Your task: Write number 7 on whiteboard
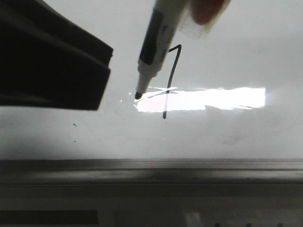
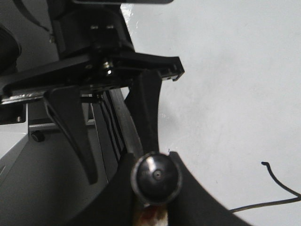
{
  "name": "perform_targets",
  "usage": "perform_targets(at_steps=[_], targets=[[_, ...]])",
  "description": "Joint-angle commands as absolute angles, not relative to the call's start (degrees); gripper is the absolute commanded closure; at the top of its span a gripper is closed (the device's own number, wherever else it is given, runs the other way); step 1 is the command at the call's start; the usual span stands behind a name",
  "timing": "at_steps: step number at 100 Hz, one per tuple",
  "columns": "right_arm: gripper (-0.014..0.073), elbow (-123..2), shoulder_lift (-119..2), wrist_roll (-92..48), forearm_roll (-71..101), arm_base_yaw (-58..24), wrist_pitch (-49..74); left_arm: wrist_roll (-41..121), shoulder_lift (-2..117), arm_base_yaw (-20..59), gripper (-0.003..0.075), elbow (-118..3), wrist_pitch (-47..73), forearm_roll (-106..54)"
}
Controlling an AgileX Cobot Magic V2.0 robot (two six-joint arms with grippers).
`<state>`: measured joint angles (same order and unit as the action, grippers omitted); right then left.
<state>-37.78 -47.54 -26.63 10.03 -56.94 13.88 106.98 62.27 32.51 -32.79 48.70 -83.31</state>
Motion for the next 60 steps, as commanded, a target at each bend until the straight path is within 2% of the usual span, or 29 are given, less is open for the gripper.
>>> perform_targets(at_steps=[1,60], targets=[[0.064,-39.95,-46.95,-27.09,10.34,-56.98,8.68,110.64,62.35,34.63,0.037,-34.71,50.23,-86.35],[0.064,-39.95,-46.95,-27.09,11.96,-56.98,7.9,112.43,62.72,35.38,0.0374,-34.71,48.63,-94.13]])
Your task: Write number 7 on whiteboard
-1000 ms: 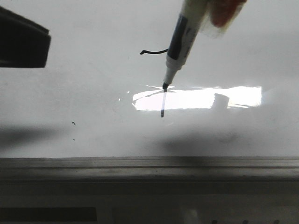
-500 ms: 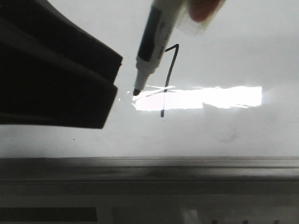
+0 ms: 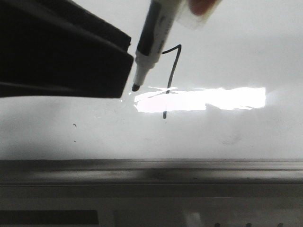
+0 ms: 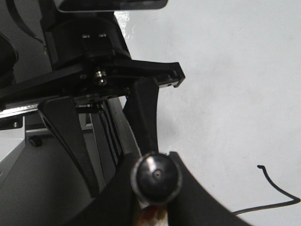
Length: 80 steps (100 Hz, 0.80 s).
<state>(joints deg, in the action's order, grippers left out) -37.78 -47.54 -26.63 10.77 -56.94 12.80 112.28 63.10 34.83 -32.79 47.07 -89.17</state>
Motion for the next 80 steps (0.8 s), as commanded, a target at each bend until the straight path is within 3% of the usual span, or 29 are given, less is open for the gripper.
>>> perform_targets(at_steps=[1,27,50,67,80], targets=[[0.064,-39.95,-46.95,-27.09,12.06,-56.98,7.9,112.43,62.72,35.38,0.0374,-34.71,48.63,-94.39],[0.064,-39.95,-47.93,-27.09,12.07,-59.81,7.45,112.58,62.84,35.38,0.0379,-34.71,48.63,-96.73],[0.064,-40.04,-49.04,-27.09,12.65,-60.18,5.02,112.58,62.84,35.38,0.0459,-34.71,49.1,-96.63],[0.064,-40.04,-49.04,-27.09,14.44,-60.18,4.88,112.58,62.84,35.38,0.0465,-34.71,49.44,-96.63],[0.064,-40.04,-49.04,-27.09,15.13,-60.18,4.88,112.58,62.84,35.38,0.0545,-34.71,49.44,-96.63]])
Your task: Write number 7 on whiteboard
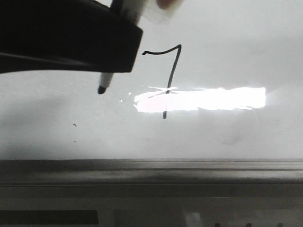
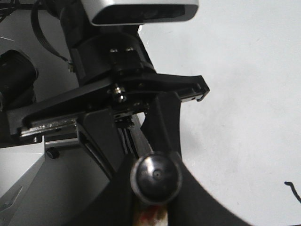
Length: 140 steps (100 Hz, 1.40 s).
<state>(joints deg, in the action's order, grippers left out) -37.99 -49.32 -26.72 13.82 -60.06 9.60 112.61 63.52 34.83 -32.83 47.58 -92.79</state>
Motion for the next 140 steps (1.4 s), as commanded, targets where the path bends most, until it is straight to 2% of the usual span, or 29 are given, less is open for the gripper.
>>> perform_targets(at_steps=[1,19,40,46,53,61,62,68,75,80,97,107,114,122,133,137,140], targets=[[0.064,-40.04,-49.04,-27.09,15.14,-60.18,4.99,112.58,62.84,35.38,0.0551,-34.71,49.44,-96.63],[0.064,-40.04,-49.04,-27.09,15.54,-60.18,5.82,112.58,62.84,35.38,0.0743,-34.71,49.44,-96.63],[0.0632,-40.04,-49.17,-27.09,17.28,-60.18,6.55,112.58,62.84,35.38,0.0741,-34.71,49.44,-96.75],[0.0602,-40.04,-49.17,-27.09,17.28,-60.18,6.69,112.21,62.84,35.38,0.0741,-34.71,49.44,-96.75],[0.0499,-40.04,-49.17,-27.09,17.28,-60.18,6.69,111.95,62.84,35.38,0.0741,-34.71,49.44,-96.75],[0.0282,-40.04,-49.17,-27.09,17.28,-60.18,6.56,111.58,62.84,35.38,0.0741,-34.71,49.44,-96.75],[0.0282,-40.04,-49.17,-27.09,17.28,-60.18,6.54,111.31,62.84,35.38,0.0741,-34.71,49.44,-96.75],[0.0126,-40.04,-48.76,-27.09,17.28,-60.18,5.88,110.33,62.84,35.38,0.0741,-34.71,49.44,-96.75],[0.0036,-40.04,-47.91,-27.09,17.28,-60.18,4.88,108.64,62.84,35.38,0.0741,-34.71,49.44,-96.75],[0.0015,-40.04,-47.08,-27.09,17.28,-60.05,4.24,107.26,62.84,35.38,0.0741,-34.71,49.44,-96.64],[0.0042,-40.04,-42.81,-27.09,17.28,-57.51,4.07,102.21,62.84,35.38,0.0741,-34.6,48.21,-95.95],[0.0111,-40.04,-39.29,-27.09,17.28,-55.25,4.08,97.02,62.73,35.38,0.0741,-34.48,44.22,-94.79],[0.021,-40.04,-37.01,-27.09,17.28,-54.02,4.08,94.03,62.48,35.38,0.0741,-34.36,40.95,-94.79],[0.0384,-40.04,-34.65,-27.09,17.28,-52.85,4.54,90.41,61.76,35.75,0.0741,-34.36,35.64,-94.75],[0.061,-39.94,-32.94,-27.09,17.28,-52.27,5.75,82.7,60.55,38.28,0.0741,-34.36,22.15,-94.65],[0.0664,-39.94,-32.65,-27.09,17.28,-52.27,6.01,80.59,60.43,39.92,0.0741,-34.36,17.42,-94.65],[0.0664,-39.94,-32.6,-27.09,17.28,-52.27,6.2,79.96,60.43,41.19,0.0741,-34.36,14.79,-94.65]])
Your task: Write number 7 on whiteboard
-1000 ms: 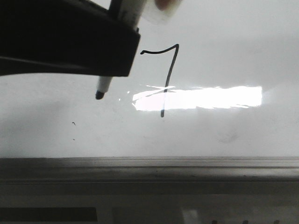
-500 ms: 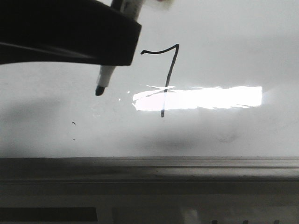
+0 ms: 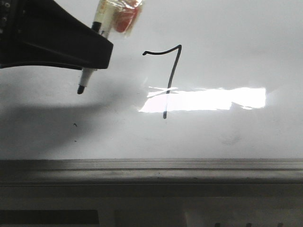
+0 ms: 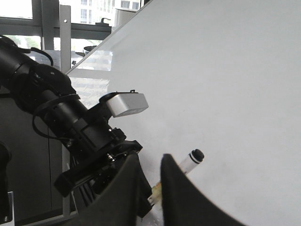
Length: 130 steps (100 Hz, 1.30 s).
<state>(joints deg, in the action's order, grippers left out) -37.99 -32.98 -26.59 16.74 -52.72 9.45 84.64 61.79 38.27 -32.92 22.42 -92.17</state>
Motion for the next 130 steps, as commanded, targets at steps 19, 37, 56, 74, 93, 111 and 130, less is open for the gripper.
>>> perform_targets(at_steps=[19,37,56,74,93,111,130], targets=[[0.0664,-39.94,-32.6,-27.09,17.28,-52.27,7.19,75.92,60.75,54.01,0.0741,-34.36,-6.04,-99.03],[0.0664,-39.94,-32.6,-27.09,17.28,-52.27,7.29,75.92,60.78,63.75,0.0741,-34.36,-25.98,-105.86],[0.0664,-39.94,-32.6,-27.09,16.96,-52.18,7.09,74.1,62.25,64.39,0.0741,-34.36,-28.42,-106.95],[0.0664,-39.94,-32.6,-27.09,16.96,-52.18,7.05,68.41,64.5,62.3,0.0741,-34.47,-28.82,-102.61],[0.0664,-39.84,-32.6,-27.09,16.96,-52.18,7.05,64.66,67.17,58.86,0.0741,-35.21,-27.28,-101.51],[0.0664,-39.84,-32.6,-27.09,16.96,-52.18,7.05,64.53,69.64,58.15,0.0741,-36.34,-25.68,-101.51],[0.0664,-39.84,-32.6,-27.09,16.96,-52.18,7.05,64.53,71.59,58.15,0.0741,-36.49,-26.46,-101.51]])
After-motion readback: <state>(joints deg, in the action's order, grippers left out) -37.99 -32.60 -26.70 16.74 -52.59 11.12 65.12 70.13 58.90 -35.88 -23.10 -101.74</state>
